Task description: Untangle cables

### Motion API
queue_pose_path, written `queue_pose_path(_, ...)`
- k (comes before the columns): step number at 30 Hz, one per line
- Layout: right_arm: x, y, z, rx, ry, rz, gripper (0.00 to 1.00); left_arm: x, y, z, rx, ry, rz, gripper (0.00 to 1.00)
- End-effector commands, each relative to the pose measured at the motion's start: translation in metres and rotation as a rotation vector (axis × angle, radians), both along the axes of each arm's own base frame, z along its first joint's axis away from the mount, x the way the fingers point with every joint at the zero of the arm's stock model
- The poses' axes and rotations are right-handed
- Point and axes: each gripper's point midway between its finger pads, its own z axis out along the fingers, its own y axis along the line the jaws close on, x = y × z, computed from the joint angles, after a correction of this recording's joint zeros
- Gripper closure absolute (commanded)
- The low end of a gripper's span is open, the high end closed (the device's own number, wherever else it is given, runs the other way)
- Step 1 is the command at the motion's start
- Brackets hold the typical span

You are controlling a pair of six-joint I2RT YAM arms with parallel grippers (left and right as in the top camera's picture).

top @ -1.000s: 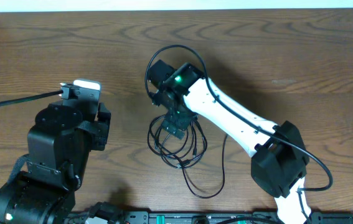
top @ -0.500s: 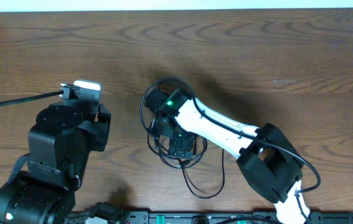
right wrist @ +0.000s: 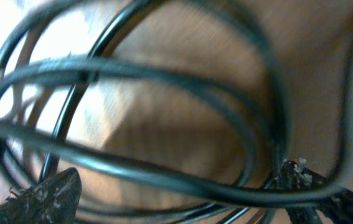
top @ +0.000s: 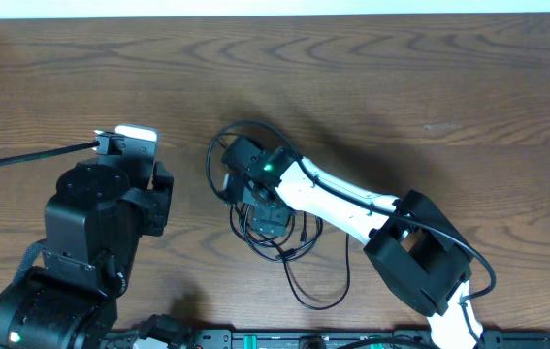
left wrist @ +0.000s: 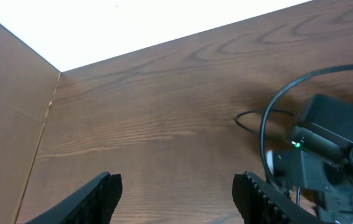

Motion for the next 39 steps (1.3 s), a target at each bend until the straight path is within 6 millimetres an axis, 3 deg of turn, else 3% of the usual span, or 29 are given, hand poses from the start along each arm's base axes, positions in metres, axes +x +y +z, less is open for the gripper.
queue_pose_path(1,0.012,0.012,0.010,0.088,-0.032,-0.197,0.03,-0.001,0.002,0.005,-0.010,-0.014,0.011,0.37)
queue_pose_path(7,0.023,0.027,0.016,0.218,-0.009,-0.520,0.01,-0.001,0.002,0.005,-0.011,-0.014,0.011,0.37)
queue_pose_path(12,0.017,0.028,0.015,0.282,0.101,-0.900,0.02,-0.001,0.002,0.005,-0.011,-0.014,0.011,0.37)
queue_pose_path(19,0.012,0.037,0.017,0.326,0.152,-1.034,0.12,-0.001,0.002,0.005,-0.011,-0.014,0.011,0.37)
queue_pose_path(21,0.012,0.037,0.017,0.326,0.151,-1.032,0.21,-0.001,0.002,0.005,-0.011,-0.014,0.011,0.37)
queue_pose_path(24,0.012,0.036,0.016,0.322,0.147,-1.031,0.48,-0.001,0.002,0.005,-0.011,-0.014,0.011,0.38)
queue_pose_path(25,0.012,0.035,0.016,0.320,0.147,-1.031,0.61,-0.001,0.002,0.005,-0.011,-0.014,0.011,0.37)
queue_pose_path(32,0.003,0.038,0.015,0.322,0.222,-1.118,0.62,-0.001,0.002,0.005,-0.011,-0.014,0.011,0.37)
queue_pose_path(35,-0.015,0.057,0.020,0.353,0.397,-1.149,0.60,-0.001,0.002,0.005,-0.011,-0.014,0.011,0.37)
queue_pose_path(39,-0.022,0.066,0.025,0.372,0.448,-1.064,0.46,-0.001,0.002,0.005,-0.011,-0.014,0.011,0.37)
